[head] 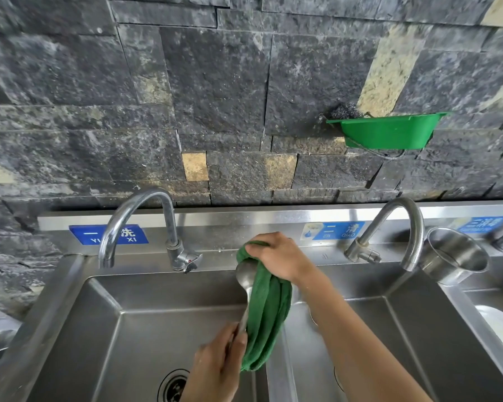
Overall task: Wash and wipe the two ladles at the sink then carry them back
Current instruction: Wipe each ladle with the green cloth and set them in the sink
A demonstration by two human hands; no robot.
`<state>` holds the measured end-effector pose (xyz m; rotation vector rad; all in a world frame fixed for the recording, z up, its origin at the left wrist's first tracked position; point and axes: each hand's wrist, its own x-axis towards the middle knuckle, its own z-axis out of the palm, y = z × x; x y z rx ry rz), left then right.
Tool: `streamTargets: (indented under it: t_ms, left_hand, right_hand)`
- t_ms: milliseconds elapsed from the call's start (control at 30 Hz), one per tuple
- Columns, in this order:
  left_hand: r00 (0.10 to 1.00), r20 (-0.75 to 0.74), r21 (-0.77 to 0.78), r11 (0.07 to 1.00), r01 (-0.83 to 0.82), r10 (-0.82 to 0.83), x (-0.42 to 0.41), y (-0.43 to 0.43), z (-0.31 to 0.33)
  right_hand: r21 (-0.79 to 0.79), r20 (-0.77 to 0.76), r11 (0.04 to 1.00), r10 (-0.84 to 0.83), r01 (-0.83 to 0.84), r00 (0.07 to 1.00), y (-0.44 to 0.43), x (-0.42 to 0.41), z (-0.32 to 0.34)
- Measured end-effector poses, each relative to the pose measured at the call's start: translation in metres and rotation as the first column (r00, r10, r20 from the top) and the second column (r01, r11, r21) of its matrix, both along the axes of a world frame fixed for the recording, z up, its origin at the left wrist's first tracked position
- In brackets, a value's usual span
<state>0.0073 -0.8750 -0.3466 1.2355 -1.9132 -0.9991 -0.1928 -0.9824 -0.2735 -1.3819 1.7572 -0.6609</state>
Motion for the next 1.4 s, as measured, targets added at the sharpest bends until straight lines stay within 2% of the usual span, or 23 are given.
streamTargets:
  t_ms: [133, 233, 333, 533, 600, 700, 767, 833, 900, 933, 1000, 1067, 1133, 1167, 1200, 1233, 1300, 1333, 1400]
  left_hand:
    - [0.99, -0.129, 0.157, 0.987, -0.039, 0.06, 0.001, 0.011, -0.006]
    - [0.978, -0.189, 0.223, 0.974, -0.042, 0.085, -0.001, 0.014, -0.007]
    - [0.975, -0.206, 0.224, 0.974, -0.041, 0.088, 0.0, 0.017, -0.007]
    - [0.903, -0.365, 0.391, 0.917, -0.073, 0.227, -0.012, 0.009, 0.004]
    - [0.896, -0.377, 0.387, 0.919, -0.077, 0.234, -0.016, -0.001, 0.011]
    - [0.892, -0.391, 0.398, 0.915, -0.06, 0.228, -0.023, -0.018, 0.018]
    - [0.868, -0.416, 0.49, 0.871, -0.037, 0.271, -0.027, -0.028, 0.021]
    - [0.854, -0.465, 0.547, 0.835, 0.069, 0.233, -0.026, -0.033, 0.022]
    - [0.892, -0.444, 0.529, 0.829, 0.183, 0.086, -0.025, -0.03, 0.026]
    - [0.916, -0.4, 0.508, 0.835, 0.213, 0.01, -0.026, -0.026, 0.028]
    - [0.942, -0.332, 0.468, 0.856, 0.219, -0.06, -0.032, -0.018, 0.031]
    - [0.94, -0.341, 0.438, 0.883, 0.169, -0.011, -0.04, -0.012, 0.035]
    - [0.938, -0.346, 0.393, 0.912, 0.115, 0.031, -0.045, -0.008, 0.033]
    - [0.935, -0.349, 0.391, 0.917, 0.085, 0.063, -0.047, -0.007, 0.029]
    - [0.927, -0.358, 0.422, 0.905, 0.055, 0.11, -0.048, -0.005, 0.026]
    - [0.912, -0.377, 0.463, 0.886, 0.033, 0.163, -0.048, -0.004, 0.022]
    - [0.903, -0.368, 0.487, 0.873, -0.014, 0.22, -0.048, -0.004, 0.015]
    - [0.914, -0.338, 0.473, 0.88, -0.042, 0.226, -0.048, -0.004, 0.015]
    - [0.936, -0.27, 0.41, 0.907, -0.1, 0.225, -0.049, -0.008, 0.017]
  right_hand:
    - [0.043, 0.302, 0.985, -0.171, 0.166, 0.938, 0.015, -0.015, -0.013]
    - [0.069, 0.522, 0.954, -0.283, 0.291, 0.805, 0.031, -0.019, -0.024]
    - [0.07, 0.619, 0.925, -0.335, 0.375, 0.71, 0.043, -0.015, -0.033]
    - [0.088, 0.786, 0.808, -0.415, 0.582, 0.458, 0.068, 0.002, -0.05]
    - [0.056, 0.808, 0.773, -0.407, 0.632, 0.426, 0.08, 0.015, -0.048]
    - [-0.113, 0.75, 0.744, -0.371, 0.658, 0.548, 0.097, 0.027, -0.037]
    - [-0.279, 0.642, 0.769, -0.296, 0.575, 0.707, 0.101, 0.029, -0.026]
    - [-0.517, 0.39, 0.763, -0.194, 0.388, 0.9, 0.099, 0.024, -0.013]
    - [-0.709, 0.082, 0.693, -0.101, 0.129, 0.992, 0.088, 0.023, 0.001]
    - [-0.737, -0.043, 0.676, -0.052, 0.003, 0.998, 0.079, 0.027, 0.006]
    - [-0.666, -0.271, 0.717, 0.025, -0.207, 0.962, 0.064, 0.037, 0.01]
    - [-0.465, -0.526, 0.799, 0.097, -0.381, 0.845, 0.054, 0.044, 0.002]
    - [-0.224, -0.645, 0.888, 0.173, -0.401, 0.744, 0.05, 0.044, -0.006]
    - [-0.183, -0.635, 0.917, 0.165, -0.355, 0.755, 0.049, 0.041, -0.008]
    - [-0.206, -0.607, 0.932, 0.117, -0.298, 0.786, 0.05, 0.039, -0.009]
    - [-0.293, -0.561, 0.928, 0.028, -0.23, 0.827, 0.055, 0.038, -0.01]
    - [-0.517, -0.324, 0.855, -0.233, 0.035, 0.917, 0.074, 0.036, -0.013]
    - [-0.555, -0.171, 0.807, -0.348, 0.202, 0.922, 0.088, 0.032, -0.019]
    - [-0.388, 0.003, 0.828, -0.439, 0.405, 0.899, 0.121, 0.03, -0.03]
